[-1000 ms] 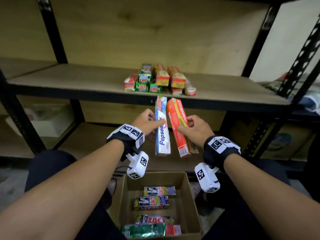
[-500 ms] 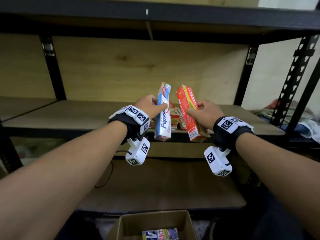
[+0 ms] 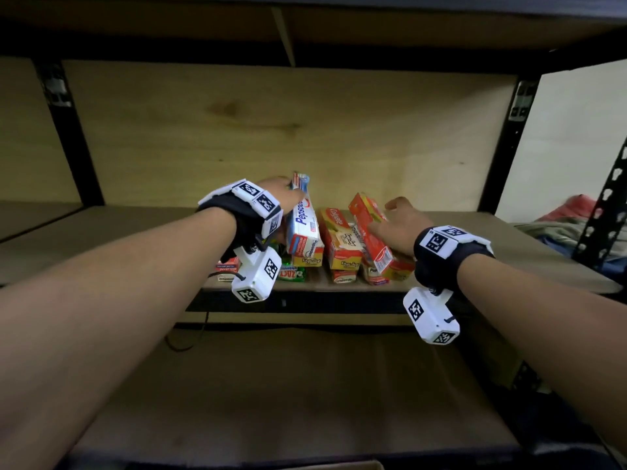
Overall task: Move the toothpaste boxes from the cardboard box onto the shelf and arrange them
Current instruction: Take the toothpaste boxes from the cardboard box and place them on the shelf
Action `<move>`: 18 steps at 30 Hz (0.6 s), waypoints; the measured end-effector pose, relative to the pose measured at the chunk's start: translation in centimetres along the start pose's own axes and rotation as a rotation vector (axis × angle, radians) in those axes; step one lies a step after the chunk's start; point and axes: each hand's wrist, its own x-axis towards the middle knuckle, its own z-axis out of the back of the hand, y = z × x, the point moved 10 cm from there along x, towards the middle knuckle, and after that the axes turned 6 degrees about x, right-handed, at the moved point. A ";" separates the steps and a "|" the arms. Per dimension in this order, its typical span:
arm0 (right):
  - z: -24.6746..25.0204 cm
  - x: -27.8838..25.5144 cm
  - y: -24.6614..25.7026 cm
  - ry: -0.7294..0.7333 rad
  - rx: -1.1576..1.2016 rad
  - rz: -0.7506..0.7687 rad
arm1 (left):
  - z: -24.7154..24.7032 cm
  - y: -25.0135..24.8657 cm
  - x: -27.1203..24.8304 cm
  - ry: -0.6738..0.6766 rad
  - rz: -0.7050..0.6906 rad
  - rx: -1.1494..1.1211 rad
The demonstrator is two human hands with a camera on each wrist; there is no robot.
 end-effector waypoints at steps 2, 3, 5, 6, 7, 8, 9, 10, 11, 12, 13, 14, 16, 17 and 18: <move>-0.9 1.0 0.0 0.016 -0.011 0.005 | -0.7 1.0 1.5 0.023 0.023 -0.015; -1.3 1.5 0.0 0.023 -0.016 0.008 | -0.8 1.3 2.1 0.022 0.030 -0.020; -2.2 2.4 -0.1 0.034 -0.047 0.005 | -1.0 1.9 3.1 0.012 0.042 -0.024; -2.5 2.7 -0.1 0.032 -0.071 0.005 | -1.1 1.9 3.4 0.009 0.037 -0.013; -2.8 3.0 -0.1 0.022 -0.096 0.009 | -1.3 1.9 3.7 0.008 0.027 -0.007; -2.9 3.3 0.1 0.011 -0.132 0.013 | -1.5 1.9 3.9 0.012 0.020 -0.018; -3.2 3.5 0.3 0.001 -0.173 0.020 | -1.7 1.8 4.0 0.019 0.014 -0.044; -3.3 3.5 0.6 -0.007 -0.209 0.029 | -1.9 1.7 4.1 0.023 0.009 -0.073; -3.4 3.5 0.9 -0.020 -0.233 0.041 | -1.9 1.7 4.2 0.021 0.001 -0.095; -3.4 3.6 1.1 -0.030 -0.244 0.046 | -1.9 1.5 4.2 0.018 -0.009 -0.106; -3.5 3.7 1.2 -0.030 -0.244 0.050 | -1.8 1.4 4.2 0.012 -0.020 -0.105; -3.5 3.5 1.4 -0.021 -0.238 0.057 | -1.8 1.3 4.2 0.007 -0.028 -0.090; -3.5 3.2 1.8 0.000 -0.232 0.079 | -1.4 1.3 4.0 -0.016 -0.035 -0.053; -3.6 3.0 2.0 0.024 -0.234 0.096 | -1.1 1.4 3.8 -0.031 -0.033 -0.043; -3.8 2.6 2.2 0.051 -0.244 0.115 | -0.9 1.5 3.6 -0.043 -0.029 -0.034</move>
